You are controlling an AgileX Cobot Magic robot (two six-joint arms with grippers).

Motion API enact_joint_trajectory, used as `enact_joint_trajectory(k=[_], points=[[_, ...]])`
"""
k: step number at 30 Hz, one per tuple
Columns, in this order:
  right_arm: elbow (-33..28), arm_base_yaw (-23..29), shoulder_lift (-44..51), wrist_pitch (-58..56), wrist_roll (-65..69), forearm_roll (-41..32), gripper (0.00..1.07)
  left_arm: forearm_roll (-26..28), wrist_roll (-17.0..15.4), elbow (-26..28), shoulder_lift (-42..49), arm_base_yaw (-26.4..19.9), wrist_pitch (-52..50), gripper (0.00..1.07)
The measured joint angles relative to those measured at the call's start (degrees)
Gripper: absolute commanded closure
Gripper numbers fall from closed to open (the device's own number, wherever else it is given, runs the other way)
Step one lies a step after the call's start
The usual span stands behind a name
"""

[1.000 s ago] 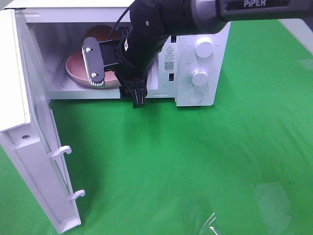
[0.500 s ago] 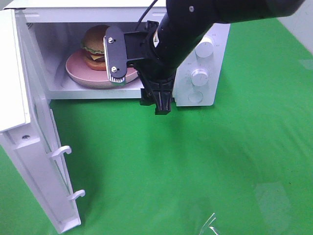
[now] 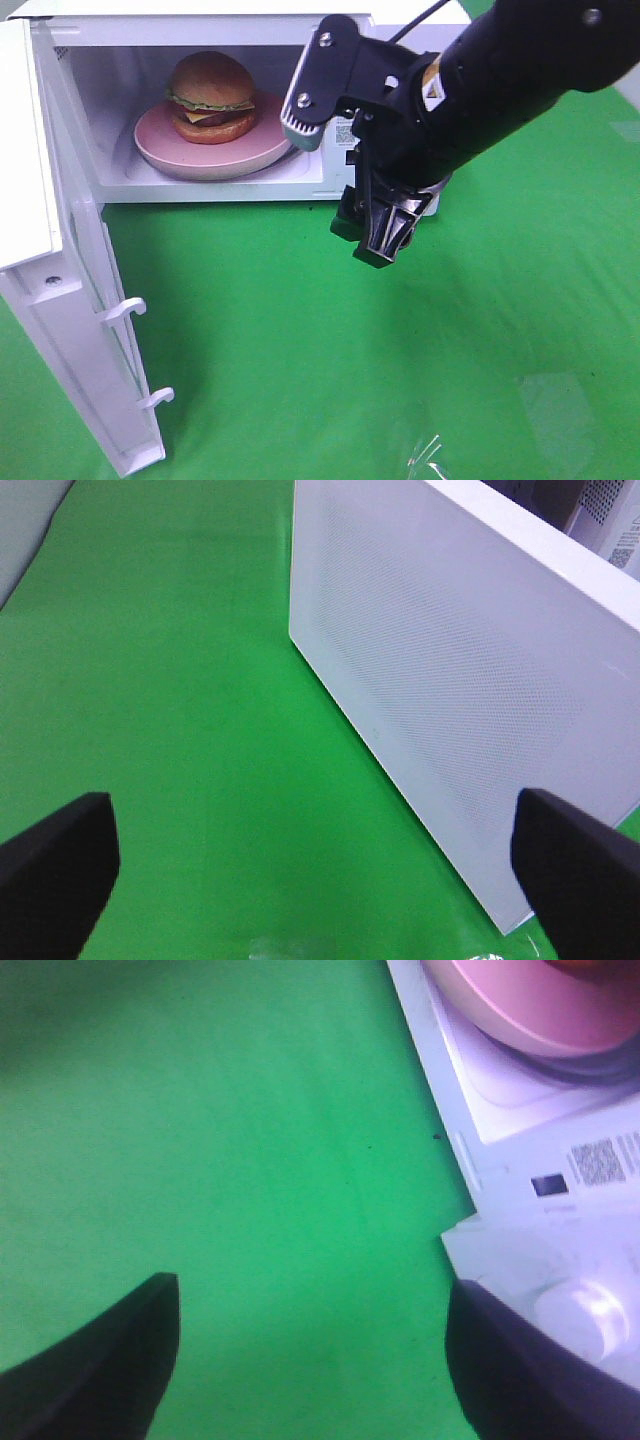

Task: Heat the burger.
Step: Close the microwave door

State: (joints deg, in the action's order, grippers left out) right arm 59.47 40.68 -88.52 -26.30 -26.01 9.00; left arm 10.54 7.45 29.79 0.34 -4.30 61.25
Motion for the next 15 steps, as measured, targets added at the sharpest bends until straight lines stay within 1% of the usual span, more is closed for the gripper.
enact_joint_trajectory(k=[1, 3, 4, 5, 6, 7, 9, 10, 11, 12, 13, 14, 15], points=[[0.0, 0.0, 0.0, 0.0, 0.0, 0.0, 0.32, 0.0, 0.0, 0.0, 0.0, 0.0, 0.0, 0.07], [-3.3, 0.1, 4.6, -0.2, 8.0, -0.2, 0.32, 0.0, 0.0, 0.0, 0.0, 0.0, 0.0, 0.07], [-3.3, 0.1, 4.6, -0.2, 8.0, -0.2, 0.32, 0.0, 0.0, 0.0, 0.0, 0.0, 0.0, 0.07], [-4.9, 0.1, 7.8, -1.3, 12.0, -0.2, 0.32, 0.0, 0.0, 0.0, 0.0, 0.0, 0.0, 0.07], [-4.9, 0.1, 7.8, -1.3, 12.0, -0.2, 0.32, 0.0, 0.0, 0.0, 0.0, 0.0, 0.0, 0.07], [-6.1, 0.1, 10.5, -3.4, 14.7, -0.3, 0.32, 0.0, 0.0, 0.0, 0.0, 0.0, 0.0, 0.07], [-6.6, 0.1, 12.0, -4.9, 15.9, -0.3, 0.32, 0.0, 0.0, 0.0, 0.0, 0.0, 0.0, 0.07], [-7.3, 0.1, 14.1, -8.1, 17.5, -0.4, 0.32, 0.0, 0.0, 0.0, 0.0, 0.0, 0.0, 0.07], [-7.3, 0.1, 14.1, -8.1, 17.5, -0.4, 0.32, 0.0, 0.0, 0.0, 0.0, 0.0, 0.0, 0.07], [-7.7, 0.1, 16.1, -11.9, 18.7, -0.5, 0.32, 0.0, 0.0, 0.0, 0.0, 0.0, 0.0, 0.07], [-7.7, 0.1, 16.1, -11.9, 18.7, -0.5, 0.32, 0.0, 0.0, 0.0, 0.0, 0.0, 0.0, 0.07], [-8.0, 0.1, 17.5, -15.7, 19.5, -0.5, 0.32, 0.0, 0.0, 0.0, 0.0, 0.0, 0.0, 0.07], [-8.0, 0.1, 17.5, -15.7, 19.5, -0.5, 0.32, 0.0, 0.0, 0.0, 0.0, 0.0, 0.0, 0.07]])
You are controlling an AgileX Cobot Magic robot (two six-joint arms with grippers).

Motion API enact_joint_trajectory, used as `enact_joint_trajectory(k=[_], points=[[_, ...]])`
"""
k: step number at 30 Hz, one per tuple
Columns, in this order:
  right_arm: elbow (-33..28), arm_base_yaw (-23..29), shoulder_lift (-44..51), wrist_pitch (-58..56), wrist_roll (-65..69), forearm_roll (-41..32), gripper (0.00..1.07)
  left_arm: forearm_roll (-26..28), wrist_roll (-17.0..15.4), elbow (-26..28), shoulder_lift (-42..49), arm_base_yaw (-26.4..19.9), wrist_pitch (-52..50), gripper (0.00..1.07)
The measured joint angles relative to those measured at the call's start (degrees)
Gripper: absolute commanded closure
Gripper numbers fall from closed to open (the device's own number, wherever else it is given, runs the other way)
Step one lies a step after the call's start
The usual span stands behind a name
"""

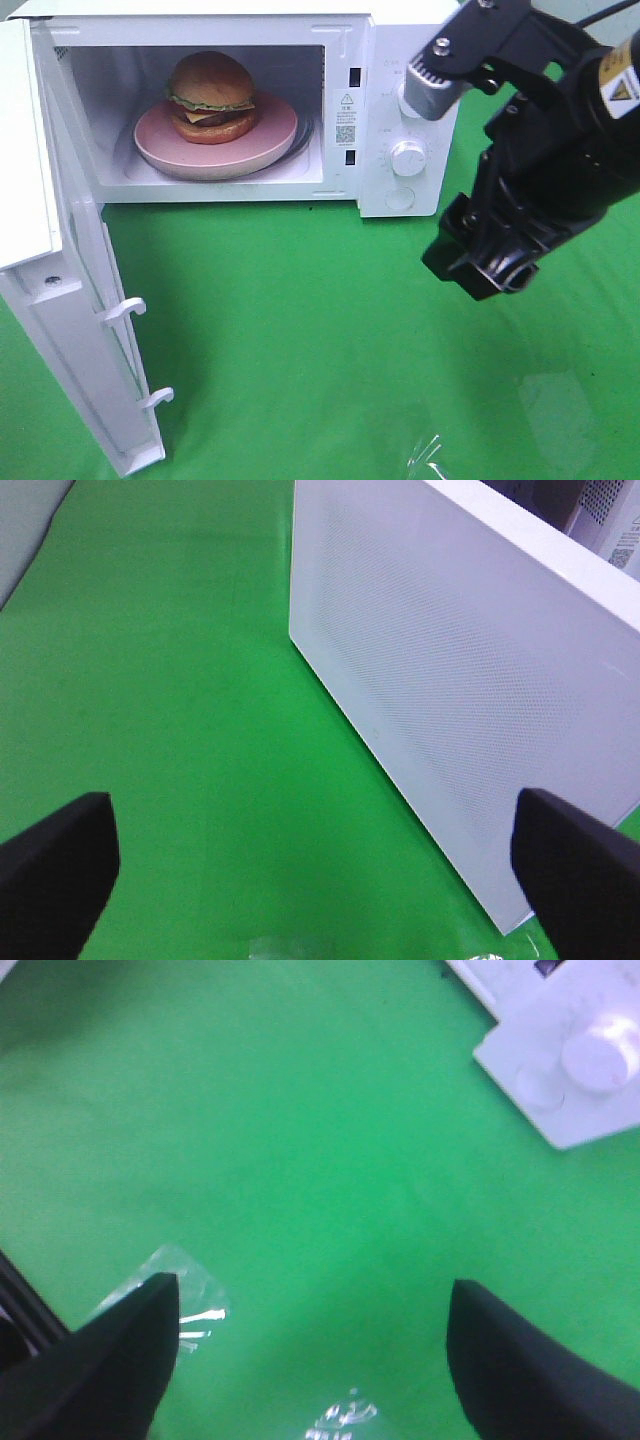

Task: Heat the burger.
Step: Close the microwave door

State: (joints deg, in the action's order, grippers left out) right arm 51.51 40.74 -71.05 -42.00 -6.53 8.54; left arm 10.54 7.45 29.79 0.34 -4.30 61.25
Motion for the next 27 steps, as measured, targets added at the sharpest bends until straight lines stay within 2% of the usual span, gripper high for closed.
enact_joint_trajectory(k=[4, 14, 22, 23, 24, 25, 26, 27], points=[[-0.1, 0.0, 3.3, -8.3, 1.8, -0.2, 0.32, 0.0, 0.0, 0.0, 0.0, 0.0, 0.0, 0.07], [-0.5, 0.0, 10.3, -14.6, 4.8, -0.6, 0.32, 0.0, 0.0, 0.0, 0.0, 0.0, 0.0, 0.07], [-7.5, -0.2, 18.4, -15.8, 6.5, -0.6, 0.32, 0.0, 0.0, 0.0, 0.0, 0.0, 0.0, 0.07], [-10.2, -1.7, 20.4, -15.8, 7.0, -1.0, 0.32, 0.0, 0.0, 0.0, 0.0, 0.0, 0.0, 0.07], [-10.2, -1.7, 20.4, -15.8, 7.0, -1.0, 0.32, 0.0, 0.0, 0.0, 0.0, 0.0, 0.0, 0.07], [-12.8, -5.0, 22.2, -15.8, 7.5, -1.3, 0.32, 0.0, 0.0, 0.0, 0.0, 0.0, 0.0, 0.07], [-12.8, -5.0, 22.2, -15.8, 7.5, -1.3, 0.32, 0.0, 0.0, 0.0, 0.0, 0.0, 0.0, 0.07], [-15.1, -9.5, 24.6, -15.9, 7.8, -1.7, 0.32, 0.0, 0.0, 0.0, 0.0, 0.0, 0.0, 0.07]])
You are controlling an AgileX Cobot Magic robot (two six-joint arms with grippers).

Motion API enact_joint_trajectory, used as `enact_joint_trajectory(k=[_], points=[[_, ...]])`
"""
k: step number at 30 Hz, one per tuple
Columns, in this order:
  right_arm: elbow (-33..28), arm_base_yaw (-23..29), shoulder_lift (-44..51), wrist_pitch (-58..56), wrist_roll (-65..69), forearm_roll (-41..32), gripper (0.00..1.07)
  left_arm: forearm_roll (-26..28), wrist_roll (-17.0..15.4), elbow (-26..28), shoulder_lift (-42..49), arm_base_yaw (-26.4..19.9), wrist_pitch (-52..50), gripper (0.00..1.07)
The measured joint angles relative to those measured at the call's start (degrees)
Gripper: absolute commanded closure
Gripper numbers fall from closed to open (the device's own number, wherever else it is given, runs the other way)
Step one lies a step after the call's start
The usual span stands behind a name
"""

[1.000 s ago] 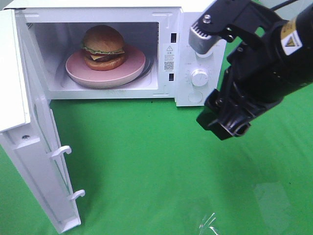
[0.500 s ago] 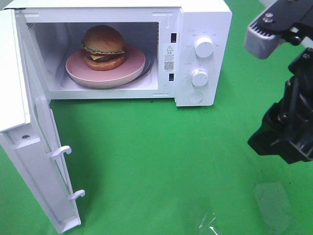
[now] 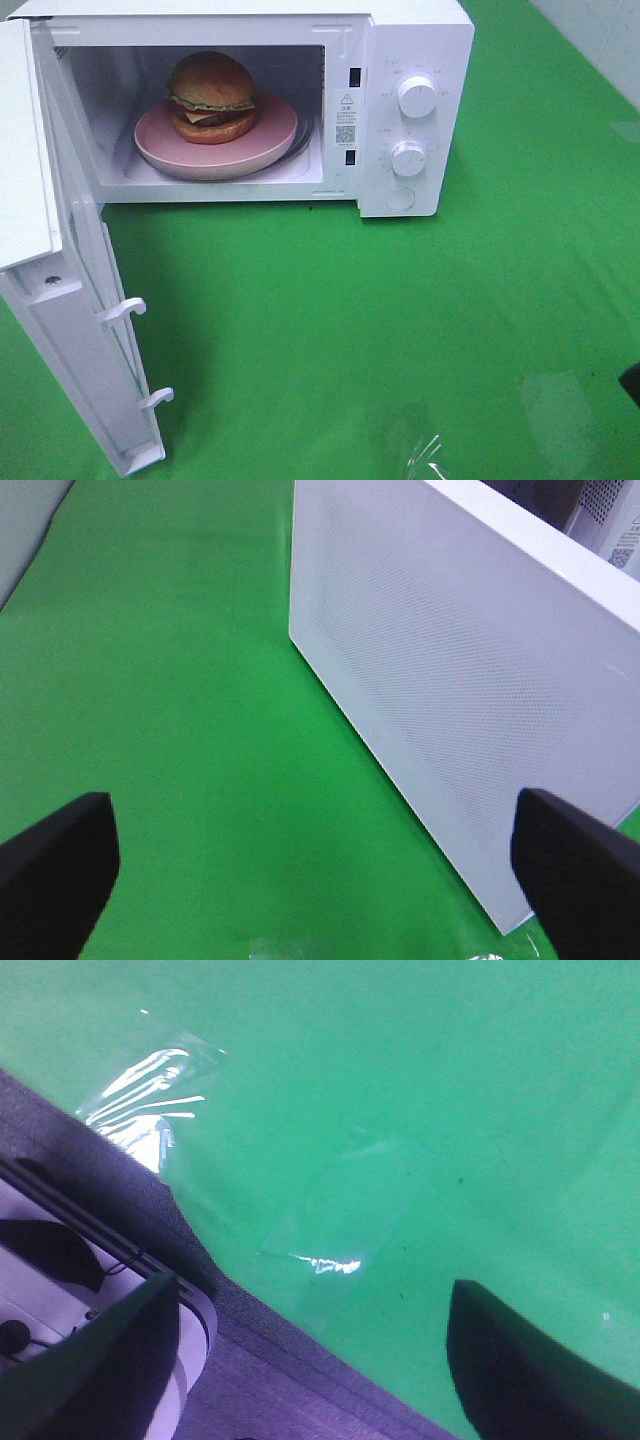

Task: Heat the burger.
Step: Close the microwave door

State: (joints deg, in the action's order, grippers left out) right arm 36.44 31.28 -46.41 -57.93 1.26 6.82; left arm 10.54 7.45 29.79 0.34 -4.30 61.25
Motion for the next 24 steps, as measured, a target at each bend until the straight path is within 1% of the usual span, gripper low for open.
enact_joint_trajectory(k=[1, 2, 3, 4, 5, 6, 7, 8, 9, 10, 12, 13, 14, 17, 18, 24], points=[[-1.5, -3.5, 2.3, 0.1, 0.3, -0.2, 0.32, 0.0, 0.0, 0.0, 0.0, 0.0, 0.0, 0.07], [-1.5, -3.5, 2.3, 0.1, 0.3, -0.2, 0.32, 0.0, 0.0, 0.0, 0.0, 0.0, 0.0, 0.07], [-2.4, -5.8, 4.4, 0.3, 0.5, -0.4, 0.32, 0.0, 0.0, 0.0, 0.0, 0.0, 0.0, 0.07], [-2.4, -5.8, 4.4, 0.3, 0.5, -0.4, 0.32, 0.0, 0.0, 0.0, 0.0, 0.0, 0.0, 0.07], [-3.6, -9.1, 7.7, 0.6, 0.7, -1.0, 0.32, 0.0, 0.0, 0.0, 0.0, 0.0, 0.0, 0.07], [-3.6, -9.1, 7.7, 0.6, 0.7, -1.0, 0.32, 0.0, 0.0, 0.0, 0.0, 0.0, 0.0, 0.07], [-4.5, -12.0, 11.2, 0.6, 1.1, -1.9, 0.32, 0.0, 0.0, 0.0, 0.0, 0.0, 0.0, 0.07], [-4.5, -12.0, 11.2, 0.6, 1.1, -1.9, 0.32, 0.0, 0.0, 0.0, 0.0, 0.0, 0.0, 0.07], [-5.5, -15.1, 15.0, 0.6, 1.4, -2.5, 0.32, 0.0, 0.0, 0.0, 0.0, 0.0, 0.0, 0.07], [-5.5, -15.1, 15.0, 0.6, 1.4, -2.5, 0.32, 0.0, 0.0, 0.0, 0.0, 0.0, 0.0, 0.07], [-6.9, -19.7, 21.3, 0.7, 1.4, -3.3, 0.32, 0.0, 0.0, 0.0, 0.0, 0.0, 0.0, 0.07], [-6.9, -19.7, 21.3, 0.7, 1.4, -3.3, 0.32, 0.0, 0.0, 0.0, 0.0, 0.0, 0.0, 0.07], [-7.2, -21.7, 24.1, 1.0, 1.5, -3.4, 0.32, 0.0, 0.0, 0.0, 0.0, 0.0, 0.0, 0.07], [-7.3, -22.5, 25.2, 1.0, 1.5, -3.4, 0.32, 0.0, 0.0, 0.0, 0.0, 0.0, 0.0, 0.07], [-7.4, -24.1, 27.5, 1.3, 1.5, -3.4, 0.32, 0.0, 0.0, 0.0, 0.0, 0.0, 0.0, 0.07], [-7.8, -26.6, 32.5, 2.1, 1.5, -3.5, 0.32, 0.0, 0.0, 0.0, 0.0, 0.0, 0.0, 0.07]])
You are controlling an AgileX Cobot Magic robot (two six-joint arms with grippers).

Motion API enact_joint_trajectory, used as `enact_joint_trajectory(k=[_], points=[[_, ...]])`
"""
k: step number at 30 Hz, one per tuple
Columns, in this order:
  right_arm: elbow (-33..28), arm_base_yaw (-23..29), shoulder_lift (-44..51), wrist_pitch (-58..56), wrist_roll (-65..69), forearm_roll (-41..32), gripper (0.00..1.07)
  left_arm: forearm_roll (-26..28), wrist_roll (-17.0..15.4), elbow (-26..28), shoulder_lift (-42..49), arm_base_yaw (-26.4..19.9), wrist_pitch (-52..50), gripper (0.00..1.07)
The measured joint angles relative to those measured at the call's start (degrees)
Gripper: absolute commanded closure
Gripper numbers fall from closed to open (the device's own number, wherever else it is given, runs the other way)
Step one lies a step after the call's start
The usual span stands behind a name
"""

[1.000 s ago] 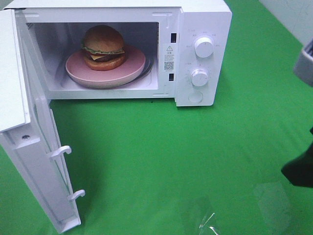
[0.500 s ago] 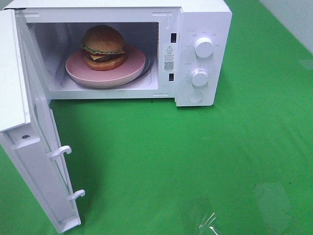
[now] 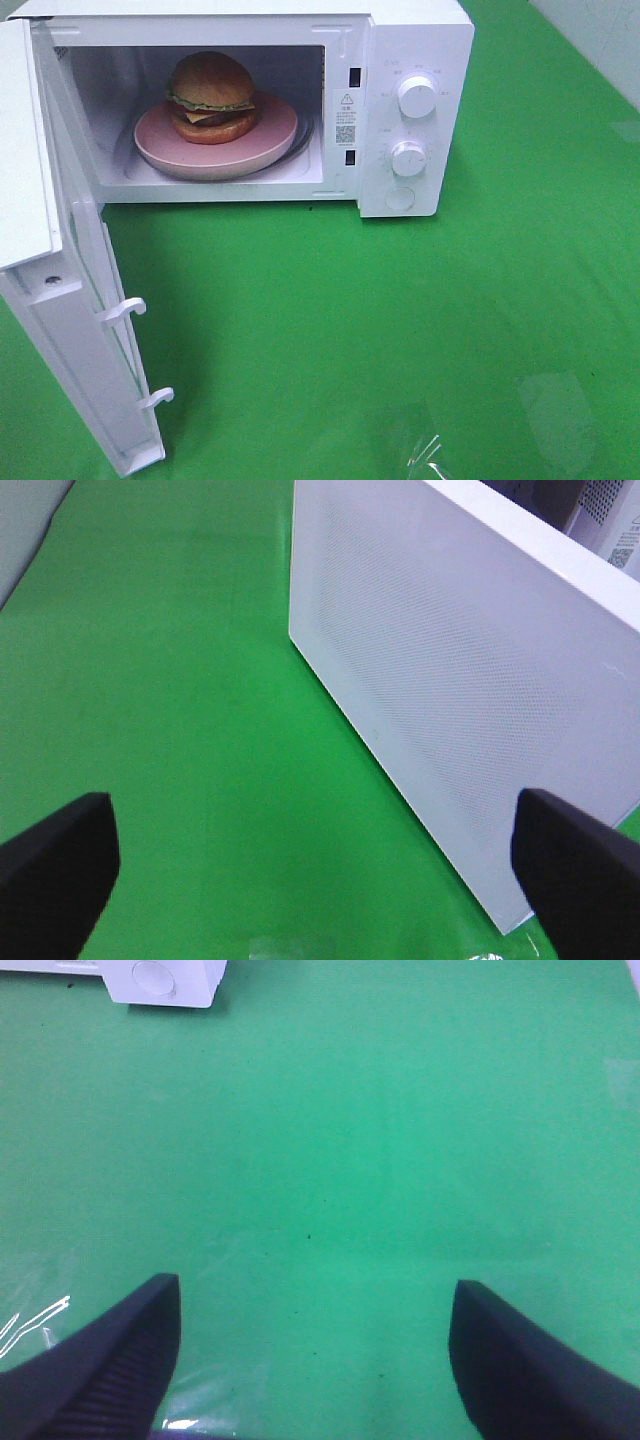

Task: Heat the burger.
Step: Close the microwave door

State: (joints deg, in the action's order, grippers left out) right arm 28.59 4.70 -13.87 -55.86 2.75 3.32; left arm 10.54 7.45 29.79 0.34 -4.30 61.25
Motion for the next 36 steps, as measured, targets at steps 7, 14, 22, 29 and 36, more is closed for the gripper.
enact_joint_trajectory(k=[7, 14, 22, 29, 36], points=[[0.0, -2.2, 6.2, 0.4, 0.1, -0.1, 0.32, 0.0, 0.0, 0.0, 0.0, 0.0, 0.0, 0.07], [0.0, -3.3, 13.3, 0.4, 0.2, 0.1, 0.32, 0.0, 0.0, 0.0, 0.0, 0.0, 0.0, 0.07], [-0.5, -3.3, 14.1, 0.4, 0.2, 0.1, 0.32, 0.0, 0.0, 0.0, 0.0, 0.0, 0.0, 0.07], [-0.5, -3.3, 14.1, 0.4, 0.2, 0.1, 0.32, 0.0, 0.0, 0.0, 0.0, 0.0, 0.0, 0.07], [-0.5, -3.3, 14.1, 0.4, 0.2, 0.1, 0.32, 0.0, 0.0, 0.0, 0.0, 0.0, 0.0, 0.07]])
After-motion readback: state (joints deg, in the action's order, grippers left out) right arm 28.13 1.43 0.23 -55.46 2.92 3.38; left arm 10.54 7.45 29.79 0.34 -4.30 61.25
